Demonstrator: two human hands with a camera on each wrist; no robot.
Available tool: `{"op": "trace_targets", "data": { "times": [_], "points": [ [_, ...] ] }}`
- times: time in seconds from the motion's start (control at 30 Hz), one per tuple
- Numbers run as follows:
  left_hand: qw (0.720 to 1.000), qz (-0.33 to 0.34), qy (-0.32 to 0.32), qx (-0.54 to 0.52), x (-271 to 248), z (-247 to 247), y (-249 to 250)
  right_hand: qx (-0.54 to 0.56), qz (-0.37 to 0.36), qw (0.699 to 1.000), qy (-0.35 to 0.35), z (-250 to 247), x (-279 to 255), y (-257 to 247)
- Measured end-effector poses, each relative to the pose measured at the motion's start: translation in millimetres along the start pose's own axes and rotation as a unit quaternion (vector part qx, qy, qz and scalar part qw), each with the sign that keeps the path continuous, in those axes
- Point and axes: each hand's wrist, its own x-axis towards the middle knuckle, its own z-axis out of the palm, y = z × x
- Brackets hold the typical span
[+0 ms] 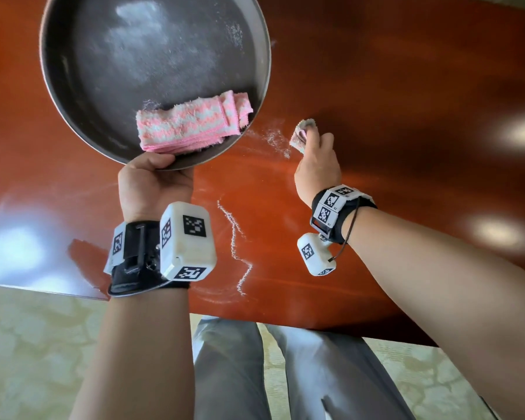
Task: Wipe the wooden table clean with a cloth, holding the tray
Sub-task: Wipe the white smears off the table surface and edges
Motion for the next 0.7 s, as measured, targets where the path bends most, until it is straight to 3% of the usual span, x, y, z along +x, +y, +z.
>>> {"op": "trace_targets", "data": {
  "times": [0.2, 0.5, 0.6, 0.7],
  "points": [
    [0.999, 0.023, 0.017, -0.019, -0.4, -23.6, 23.7, -0.027, -0.121, 0.989, -0.079, 15.9, -16.1, -53.0],
    [0.998, 0.046, 0.044, -0.028, -13.8, -53.9, 43.8, -0.079, -0.298, 0.932, -0.192, 41.4, -50.4, -77.7],
    [0.997, 0.052, 0.048, -0.038, -16.0, -57.5, 43.1, -0.078, -0.315, 0.923, -0.207, 36.9, -47.7, -76.9],
    [0.996, 0.055, 0.048, -0.051, -15.4, -58.9, 39.4, -0.018, -0.287, 0.940, -0.186, 27.7, -41.5, -73.3]
  ]
}}
